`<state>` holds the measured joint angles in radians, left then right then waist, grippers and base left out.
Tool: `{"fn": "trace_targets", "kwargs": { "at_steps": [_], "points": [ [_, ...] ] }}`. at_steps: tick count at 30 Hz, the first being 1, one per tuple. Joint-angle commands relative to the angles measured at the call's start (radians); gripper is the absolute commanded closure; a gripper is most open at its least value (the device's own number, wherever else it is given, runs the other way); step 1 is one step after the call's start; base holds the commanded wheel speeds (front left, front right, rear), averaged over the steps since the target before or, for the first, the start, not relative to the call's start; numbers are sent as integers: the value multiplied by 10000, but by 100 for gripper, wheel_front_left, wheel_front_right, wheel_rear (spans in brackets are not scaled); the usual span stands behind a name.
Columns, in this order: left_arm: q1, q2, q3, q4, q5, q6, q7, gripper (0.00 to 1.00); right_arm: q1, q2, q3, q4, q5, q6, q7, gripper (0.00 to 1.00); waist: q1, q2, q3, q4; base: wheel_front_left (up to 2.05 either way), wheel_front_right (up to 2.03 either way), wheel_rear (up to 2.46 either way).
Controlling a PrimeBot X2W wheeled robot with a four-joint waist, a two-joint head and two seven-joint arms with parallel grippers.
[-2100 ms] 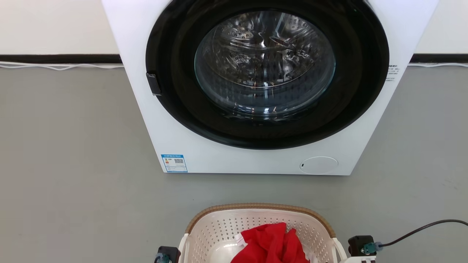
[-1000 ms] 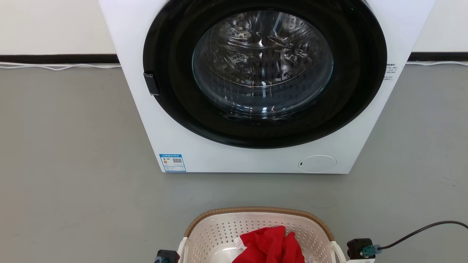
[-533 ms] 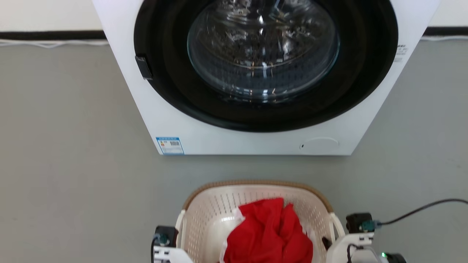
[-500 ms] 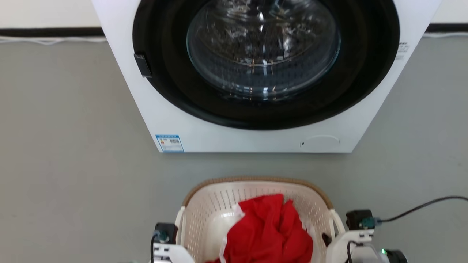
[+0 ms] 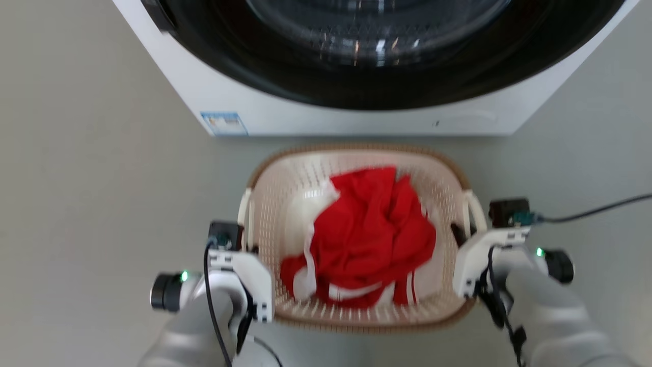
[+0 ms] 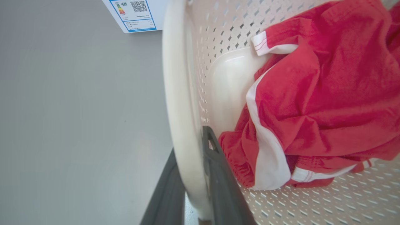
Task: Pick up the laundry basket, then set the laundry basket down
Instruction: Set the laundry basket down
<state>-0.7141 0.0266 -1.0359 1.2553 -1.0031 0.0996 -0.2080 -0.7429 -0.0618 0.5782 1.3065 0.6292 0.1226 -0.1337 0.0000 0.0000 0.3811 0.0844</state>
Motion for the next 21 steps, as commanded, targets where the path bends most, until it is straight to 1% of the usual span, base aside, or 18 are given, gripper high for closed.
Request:
{"fn": "trace_targets", "kwargs": {
  "at_steps": [1,2,3,4,5,11,18,21],
  "points": [
    [-671,237,169,-61,14,187,-159,100,-440,116,-143,-158,-530,81,-212,100,1,0,1336,68,0,0,0],
    [-847,237,175,-92,11,199,-182,100,-615,116,-336,-158,-734,81,-219,100,1,0,1601,82,0,0,0],
    [-847,237,175,-92,11,199,-182,100,-615,116,-336,-158,-734,81,-219,100,1,0,1601,82,0,0,0],
    [-1182,237,181,-154,1,221,-223,100,-933,112,-747,-158,-1170,81,-253,100,0,0,2100,114,0,0,0],
    [-1182,237,181,-154,1,221,-223,100,-933,112,-747,-158,-1170,81,-253,100,0,0,2100,114,0,0,0],
    [-1933,237,115,-341,-20,266,-326,100,-1535,101,-1983,-158,-2440,81,-298,100,0,0,3247,253,0,0,0],
    [-2439,237,41,-495,-94,349,-440,100,-1915,110,-3194,-158,-3789,81,-437,100,0,0,4032,394,0,0,0],
    [-2639,237,30,-568,-113,401,-483,100,-2073,113,-3552,-158,-4181,81,-482,100,0,0,4293,459,0,0,0]
  ]
}}
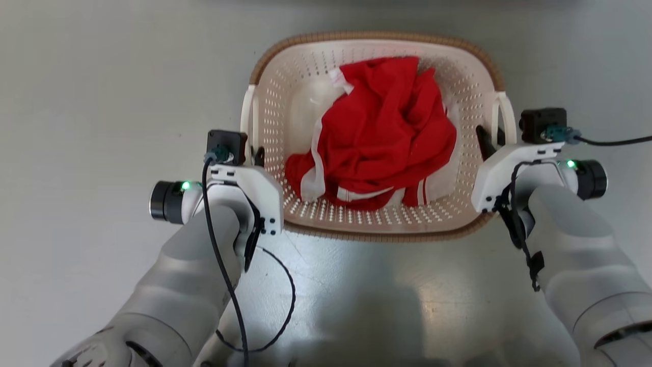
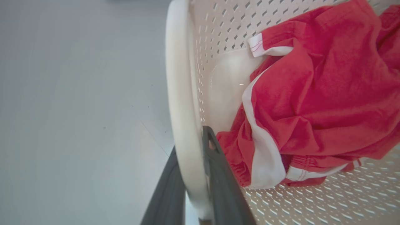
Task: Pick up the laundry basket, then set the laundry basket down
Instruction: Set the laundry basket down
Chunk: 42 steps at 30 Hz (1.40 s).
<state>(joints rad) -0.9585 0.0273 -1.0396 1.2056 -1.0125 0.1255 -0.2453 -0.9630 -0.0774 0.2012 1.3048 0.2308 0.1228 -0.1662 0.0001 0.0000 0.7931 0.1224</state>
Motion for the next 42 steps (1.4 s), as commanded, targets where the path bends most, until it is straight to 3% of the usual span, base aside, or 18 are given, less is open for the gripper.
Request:
{"fn": "trace_targets", "kwargs": {
  "at_steps": [1,15,29,30,42],
  "points": [
    [-264,229,66,-87,-21,157,-120,100,70,268,132,-140,-302,79,-168,100,-1,0,261,96,0,0,0],
    [-1000,229,494,-459,523,425,-162,100,-582,270,-597,-140,-1235,79,-377,100,-1,0,868,221,0,0,0],
    [-1027,229,1094,-636,1418,407,-163,100,-710,271,-635,-140,-1350,79,-496,100,-1,0,1052,178,0,0,0],
    [-1033,229,1142,-644,1467,408,-163,100,-727,271,-647,-140,-1369,79,-508,96,-1,0,1074,173,0,0,0],
    [-1074,229,1576,-678,1936,360,-164,100,-924,271,-577,-140,-1336,79,-600,100,-1,0,1321,166,0,0,0]
  ]
}}
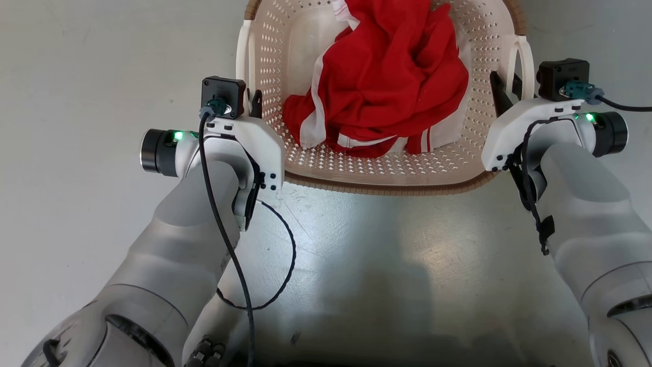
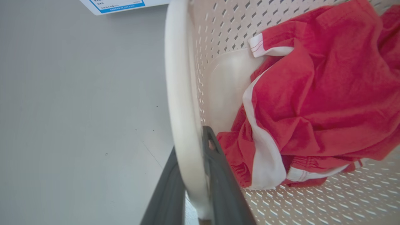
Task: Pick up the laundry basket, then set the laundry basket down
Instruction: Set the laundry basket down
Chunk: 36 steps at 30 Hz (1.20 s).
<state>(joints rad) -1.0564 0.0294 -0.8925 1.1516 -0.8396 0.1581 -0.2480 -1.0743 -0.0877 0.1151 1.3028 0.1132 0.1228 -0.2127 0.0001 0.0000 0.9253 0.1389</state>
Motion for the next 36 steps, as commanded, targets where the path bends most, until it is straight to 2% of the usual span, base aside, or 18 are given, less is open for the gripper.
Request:
{"fn": "trace_targets", "kwargs": {
  "at_steps": [1,3,4,5,6,7,22,31,36],
  "points": [
    [-100,208,138,-139,235,32,-137,100,173,375,290,-121,-163,79,-141,94,-1,0,18,0,0,0,0],
    [-99,208,195,-140,295,27,-137,100,153,375,297,-121,-170,79,-158,79,-1,0,37,-1,0,0,0],
    [-93,208,221,-140,320,25,-137,83,152,375,298,-121,-177,79,-168,64,-1,0,38,-2,0,0,0],
    [-63,208,294,-133,376,23,-137,58,169,375,276,-121,-224,79,-191,36,-1,0,21,-6,0,0,0],
    [-53,208,314,-128,388,22,-137,53,178,375,261,-121,-241,79,-195,10,-1,0,11,-5,0,0,0],
    [-44,208,334,-125,401,27,-137,0,185,375,246,-121,-262,79,-200,0,-1,0,1,-6,0,0,0],
    [221,208,904,-12,791,112,-137,0,489,375,-279,-121,-610,79,-249,0,-1,0,-702,-112,0,0,0],
    [768,221,1532,-365,1260,49,-137,0,910,375,-549,-188,-679,79,-431,0,-1,0,-1774,-175,0,0,0],
    [1500,329,2209,-1193,1824,24,-137,0,1503,375,-244,-944,-255,79,-483,0,-1,0,-2640,-216,0,0,0]
  ]
}}
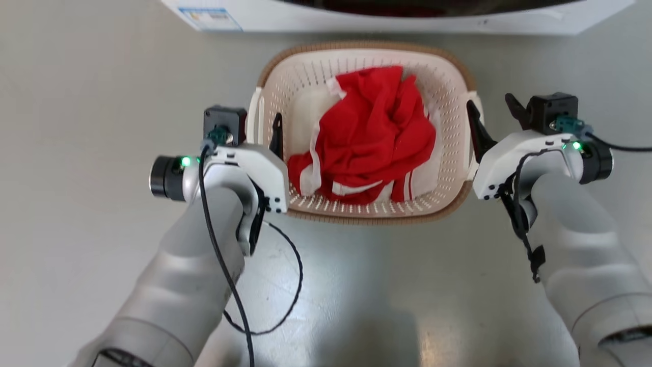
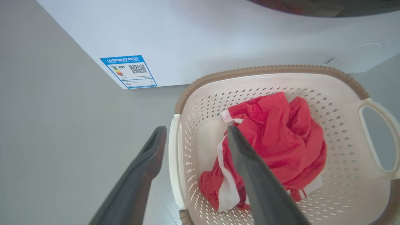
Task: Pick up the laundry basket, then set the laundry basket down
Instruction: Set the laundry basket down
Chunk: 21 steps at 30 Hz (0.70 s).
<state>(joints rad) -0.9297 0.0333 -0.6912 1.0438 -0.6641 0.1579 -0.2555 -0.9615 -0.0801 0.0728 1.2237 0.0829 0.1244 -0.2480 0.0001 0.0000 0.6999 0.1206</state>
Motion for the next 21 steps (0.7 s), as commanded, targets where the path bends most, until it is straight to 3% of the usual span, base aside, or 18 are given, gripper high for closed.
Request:
{"fn": "trace_targets", "kwargs": {
  "at_steps": [1,11,21],
  "points": [
    [436,316,382,-373,223,43,-63,0,575,298,268,-433,173,63,-132,0,0,0,-579,-49,0,0,0],
    [3158,525,2169,-2684,2098,53,-63,0,2980,298,496,-3319,1113,63,-136,0,0,0,-2649,-228,0,0,0],
    [5850,539,3874,-5265,3830,-73,-63,0,5572,298,225,-5694,1306,63,-136,0,0,0,-4444,-294,0,0,0]
  ]
}}
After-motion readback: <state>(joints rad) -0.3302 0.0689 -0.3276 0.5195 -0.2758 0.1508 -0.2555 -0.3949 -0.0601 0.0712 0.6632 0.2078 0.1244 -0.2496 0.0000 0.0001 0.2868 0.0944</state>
